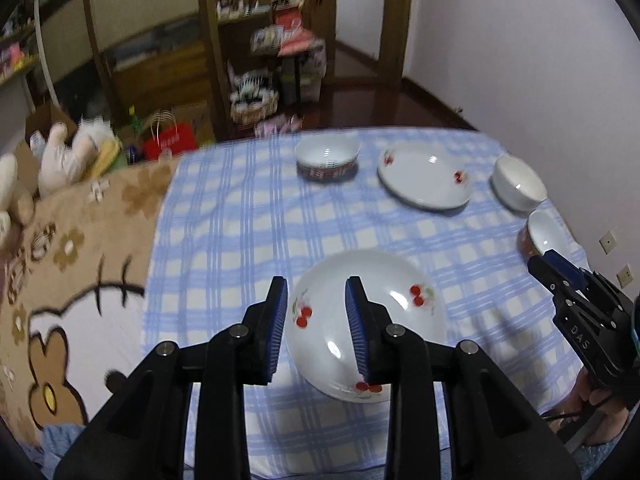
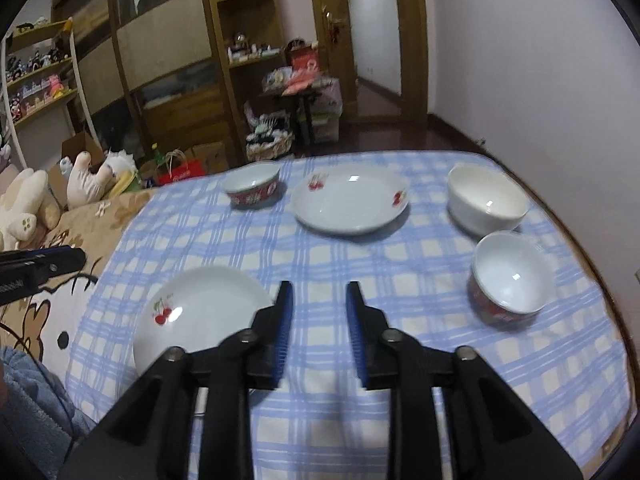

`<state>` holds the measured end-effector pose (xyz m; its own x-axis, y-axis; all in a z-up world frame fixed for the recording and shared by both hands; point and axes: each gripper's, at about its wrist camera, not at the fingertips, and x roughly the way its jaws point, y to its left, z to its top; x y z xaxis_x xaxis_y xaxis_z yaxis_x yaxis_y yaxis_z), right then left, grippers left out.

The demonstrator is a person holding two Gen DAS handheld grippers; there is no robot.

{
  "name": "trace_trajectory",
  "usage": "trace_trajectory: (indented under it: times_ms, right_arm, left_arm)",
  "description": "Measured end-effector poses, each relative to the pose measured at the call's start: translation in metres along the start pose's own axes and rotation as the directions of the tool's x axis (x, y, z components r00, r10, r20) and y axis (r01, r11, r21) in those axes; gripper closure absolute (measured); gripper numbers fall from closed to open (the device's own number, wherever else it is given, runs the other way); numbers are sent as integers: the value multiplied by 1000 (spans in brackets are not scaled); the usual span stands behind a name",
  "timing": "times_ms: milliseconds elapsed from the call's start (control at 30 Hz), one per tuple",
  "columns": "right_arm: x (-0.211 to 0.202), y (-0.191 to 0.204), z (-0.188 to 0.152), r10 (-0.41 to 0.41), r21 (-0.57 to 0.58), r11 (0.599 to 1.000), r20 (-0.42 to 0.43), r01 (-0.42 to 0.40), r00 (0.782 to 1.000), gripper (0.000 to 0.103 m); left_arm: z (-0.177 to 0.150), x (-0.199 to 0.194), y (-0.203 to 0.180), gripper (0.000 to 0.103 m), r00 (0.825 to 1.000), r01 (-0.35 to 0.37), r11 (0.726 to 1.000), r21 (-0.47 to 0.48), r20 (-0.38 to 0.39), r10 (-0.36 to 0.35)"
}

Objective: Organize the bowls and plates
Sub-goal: 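Lower the plates onto the cloth and open both tools, then raise both open tools away from the set-down plates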

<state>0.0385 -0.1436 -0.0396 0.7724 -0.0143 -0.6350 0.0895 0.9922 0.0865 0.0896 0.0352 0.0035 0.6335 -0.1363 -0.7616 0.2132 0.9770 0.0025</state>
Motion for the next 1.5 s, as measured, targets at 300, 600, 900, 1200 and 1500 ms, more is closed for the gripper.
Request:
trace_trajectory:
  times_ms: [300,600,900,1200,1500]
  right_arm:
    - [-41,-22,31,-64,25,998,96,62,993,47]
    - [-56,-45,72,-89,23,996,197,86,976,5]
    - [-10,-65,105,-95,-20,995,166,99,982,2]
    - [53,-81,133,-53,-49,997,119,59,992,3]
    - [110,-89,153,-15,-52,998,56,18,998,3]
  left_arm:
    - [35,-53,-28,48,985,29,998,52,169,-38]
    - [72,-45,-48,8,966,34,999,31,257,-41]
    - [114,8,-67,3,969,9,999,32,247,-17]
    - [149,85,-75,3,991,39,999,17,128,-40]
    - [159,158,-76,3,999,41,999,-7,22,-41]
